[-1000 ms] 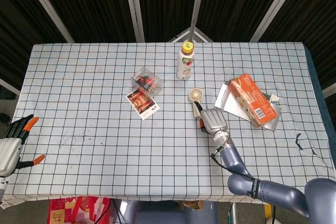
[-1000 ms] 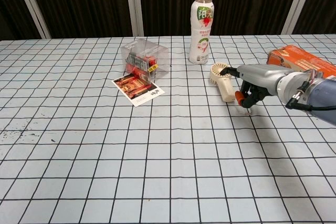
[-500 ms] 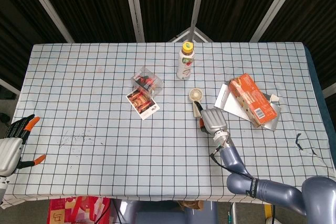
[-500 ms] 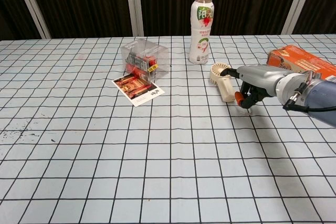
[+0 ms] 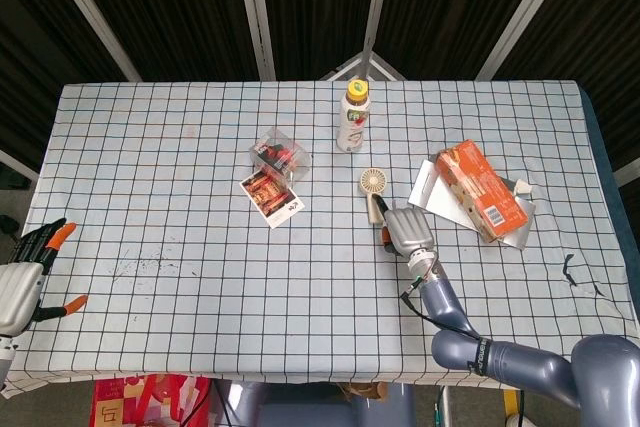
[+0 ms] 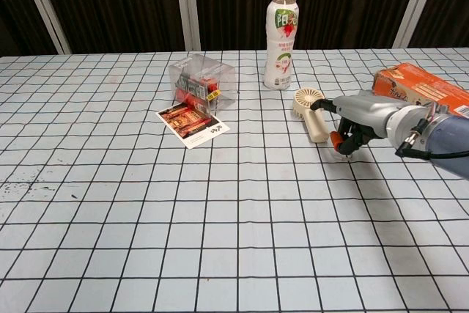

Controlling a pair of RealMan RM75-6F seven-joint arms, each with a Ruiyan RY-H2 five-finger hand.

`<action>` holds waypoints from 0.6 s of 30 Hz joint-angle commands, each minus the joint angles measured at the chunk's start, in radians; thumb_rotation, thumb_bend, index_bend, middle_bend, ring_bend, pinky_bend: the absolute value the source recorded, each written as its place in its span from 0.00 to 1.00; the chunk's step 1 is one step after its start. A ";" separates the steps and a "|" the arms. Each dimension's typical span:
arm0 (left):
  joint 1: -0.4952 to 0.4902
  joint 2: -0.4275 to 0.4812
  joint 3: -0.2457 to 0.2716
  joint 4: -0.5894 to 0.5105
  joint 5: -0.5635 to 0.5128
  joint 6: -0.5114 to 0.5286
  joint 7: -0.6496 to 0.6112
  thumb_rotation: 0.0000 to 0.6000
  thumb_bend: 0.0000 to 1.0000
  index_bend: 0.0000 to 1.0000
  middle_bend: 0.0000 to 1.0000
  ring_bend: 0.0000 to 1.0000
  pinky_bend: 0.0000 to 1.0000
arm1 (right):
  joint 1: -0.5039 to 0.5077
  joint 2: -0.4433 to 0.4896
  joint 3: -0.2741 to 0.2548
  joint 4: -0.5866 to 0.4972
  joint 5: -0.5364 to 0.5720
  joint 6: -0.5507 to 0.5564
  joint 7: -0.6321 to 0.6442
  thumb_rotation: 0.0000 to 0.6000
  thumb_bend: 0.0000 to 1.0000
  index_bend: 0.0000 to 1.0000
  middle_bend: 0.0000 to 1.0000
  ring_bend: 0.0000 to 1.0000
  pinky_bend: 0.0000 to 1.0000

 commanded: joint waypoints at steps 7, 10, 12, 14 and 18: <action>0.000 0.001 0.001 -0.002 0.000 -0.001 -0.001 1.00 0.01 0.00 0.00 0.00 0.00 | 0.001 -0.007 -0.012 0.013 0.009 -0.006 0.003 1.00 0.72 0.00 0.83 0.91 0.90; -0.001 0.001 0.001 -0.002 0.001 -0.002 -0.001 1.00 0.01 0.00 0.00 0.00 0.00 | 0.001 -0.012 -0.017 0.020 0.017 -0.012 0.003 1.00 0.72 0.00 0.83 0.91 0.90; -0.001 0.002 0.001 -0.002 0.001 -0.002 -0.002 1.00 0.01 0.00 0.00 0.00 0.00 | 0.001 -0.016 -0.020 0.025 0.022 -0.015 0.002 1.00 0.72 0.00 0.83 0.91 0.90; -0.001 0.002 0.001 -0.002 0.001 -0.002 -0.003 1.00 0.01 0.00 0.00 0.00 0.00 | 0.001 -0.021 -0.025 0.030 0.029 -0.019 0.001 1.00 0.73 0.00 0.83 0.91 0.90; -0.001 0.002 0.001 -0.002 0.000 -0.002 -0.004 1.00 0.01 0.00 0.00 0.00 0.00 | 0.000 -0.029 -0.035 0.037 0.038 -0.026 -0.003 1.00 0.73 0.01 0.83 0.91 0.90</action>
